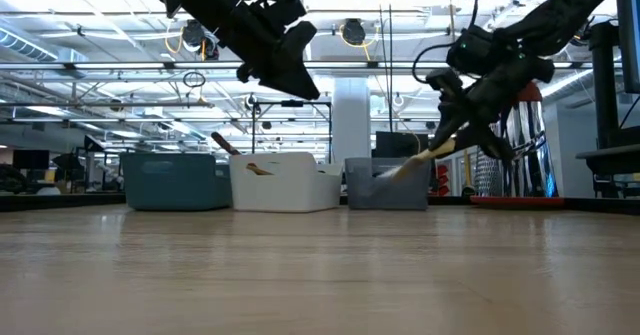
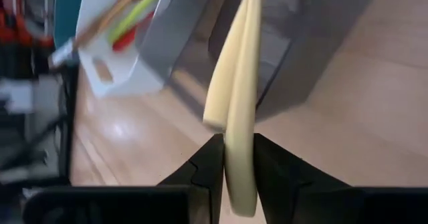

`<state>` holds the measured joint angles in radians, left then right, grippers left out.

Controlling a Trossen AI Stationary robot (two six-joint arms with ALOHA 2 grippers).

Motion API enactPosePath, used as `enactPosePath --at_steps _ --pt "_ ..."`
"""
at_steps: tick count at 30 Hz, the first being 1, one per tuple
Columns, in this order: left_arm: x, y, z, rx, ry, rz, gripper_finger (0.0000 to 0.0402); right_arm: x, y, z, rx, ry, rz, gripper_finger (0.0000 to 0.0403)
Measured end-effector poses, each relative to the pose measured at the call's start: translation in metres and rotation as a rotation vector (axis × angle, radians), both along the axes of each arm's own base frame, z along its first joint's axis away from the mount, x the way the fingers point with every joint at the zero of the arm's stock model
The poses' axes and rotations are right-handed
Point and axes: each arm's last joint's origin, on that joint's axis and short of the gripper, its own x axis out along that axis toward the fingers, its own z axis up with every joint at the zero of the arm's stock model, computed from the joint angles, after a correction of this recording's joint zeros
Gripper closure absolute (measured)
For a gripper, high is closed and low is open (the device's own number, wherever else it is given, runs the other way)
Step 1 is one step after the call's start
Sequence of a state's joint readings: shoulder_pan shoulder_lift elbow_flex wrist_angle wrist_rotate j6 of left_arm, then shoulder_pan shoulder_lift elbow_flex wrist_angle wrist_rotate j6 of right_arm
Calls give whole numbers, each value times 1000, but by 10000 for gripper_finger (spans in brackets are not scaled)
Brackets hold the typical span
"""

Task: Pick & Place Kitchen Items
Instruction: Put the left yellow table knife into the black bin, then put the yellow table knife into the black bin

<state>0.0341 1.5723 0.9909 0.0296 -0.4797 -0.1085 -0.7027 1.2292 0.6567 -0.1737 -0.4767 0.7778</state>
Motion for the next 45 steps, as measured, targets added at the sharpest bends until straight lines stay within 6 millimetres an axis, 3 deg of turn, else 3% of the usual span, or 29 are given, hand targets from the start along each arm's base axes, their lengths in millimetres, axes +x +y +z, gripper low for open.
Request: enactPosePath --at_steps 5,22,35,41,45 --pt "0 0 0 0 5 -1 330 -7 -12 -1 83 -40 -82 338" --pt "0 0 0 0 5 0 330 -10 -22 4 -46 -88 -36 333" --pt "0 0 0 0 4 -1 330 -11 -24 4 -99 -63 -51 247" --pt "0 0 0 0 4 -1 330 -9 -25 7 -233 -84 37 239" --pt "0 0 0 0 4 -1 330 -3 -27 16 -310 -214 137 242"
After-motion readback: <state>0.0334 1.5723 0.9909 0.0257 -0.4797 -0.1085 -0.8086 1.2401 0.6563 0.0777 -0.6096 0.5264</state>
